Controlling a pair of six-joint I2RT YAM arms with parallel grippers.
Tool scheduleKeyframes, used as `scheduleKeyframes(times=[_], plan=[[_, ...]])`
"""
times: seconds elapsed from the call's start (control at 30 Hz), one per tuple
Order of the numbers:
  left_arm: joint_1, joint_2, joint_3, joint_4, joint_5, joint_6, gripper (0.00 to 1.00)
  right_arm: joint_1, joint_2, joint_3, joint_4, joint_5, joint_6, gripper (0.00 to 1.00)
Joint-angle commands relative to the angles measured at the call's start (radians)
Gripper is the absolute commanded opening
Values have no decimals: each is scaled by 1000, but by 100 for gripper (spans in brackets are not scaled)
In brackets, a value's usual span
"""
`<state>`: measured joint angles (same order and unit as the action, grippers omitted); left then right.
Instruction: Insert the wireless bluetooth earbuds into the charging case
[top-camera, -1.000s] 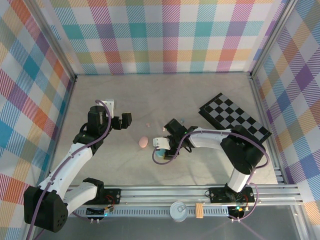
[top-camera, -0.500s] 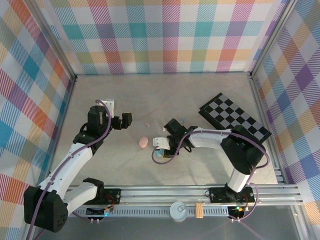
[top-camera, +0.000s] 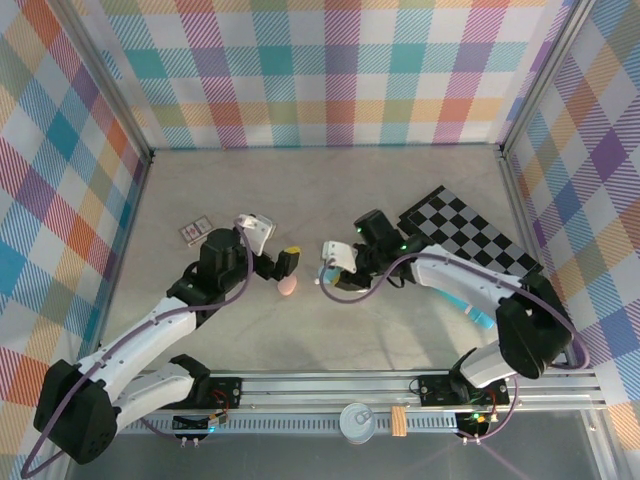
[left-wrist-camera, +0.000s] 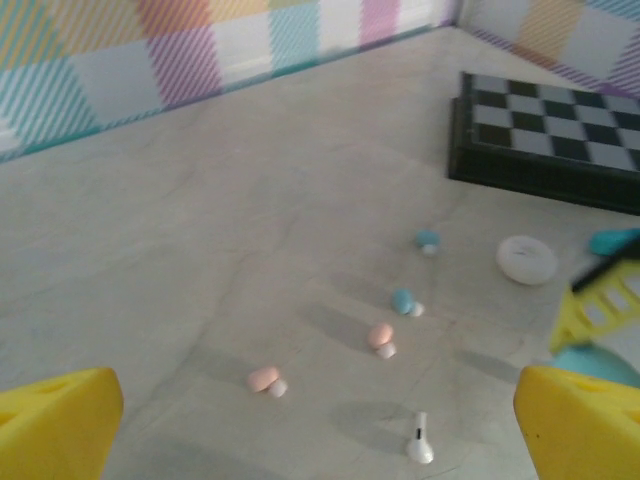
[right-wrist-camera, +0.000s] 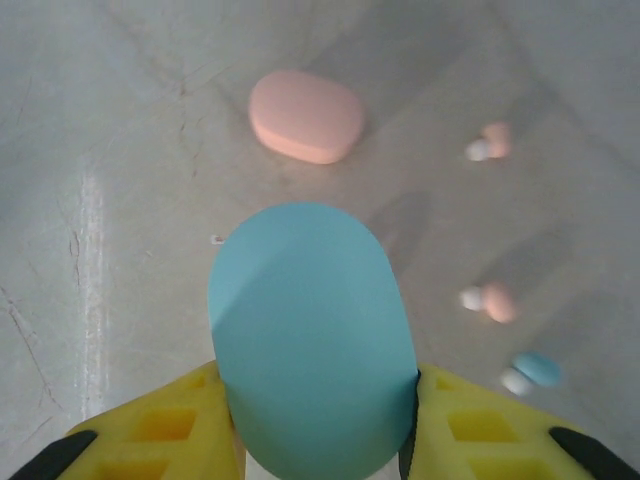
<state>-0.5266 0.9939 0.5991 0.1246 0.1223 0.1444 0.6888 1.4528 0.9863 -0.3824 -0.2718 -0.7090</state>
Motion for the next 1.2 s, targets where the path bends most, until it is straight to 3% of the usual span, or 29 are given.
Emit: scheduleKeyframes(times=[0.0, 0.17, 0.33, 0.53, 0.8, 1.17], plan=[[-21, 26, -13, 144, 115, 16, 100, -47, -59, 57, -108, -64, 39, 32], [-23, 86, -59, 365, 228, -33, 100, -98, -105, 133, -189, -111, 39, 30], [-24, 127, 1, 273, 396, 24, 100, -111, -110, 218, -270, -159, 21, 30], [-35, 185, 17, 338, 589, -35, 100, -110, -108, 305, -312, -252, 9, 29], [-50, 244, 56, 425, 755, -70, 86, -109, -95, 385, -372, -374, -1, 26], [-53, 224, 47, 530, 808, -77, 68, -110, -62, 420, -442, -411, -25, 25]])
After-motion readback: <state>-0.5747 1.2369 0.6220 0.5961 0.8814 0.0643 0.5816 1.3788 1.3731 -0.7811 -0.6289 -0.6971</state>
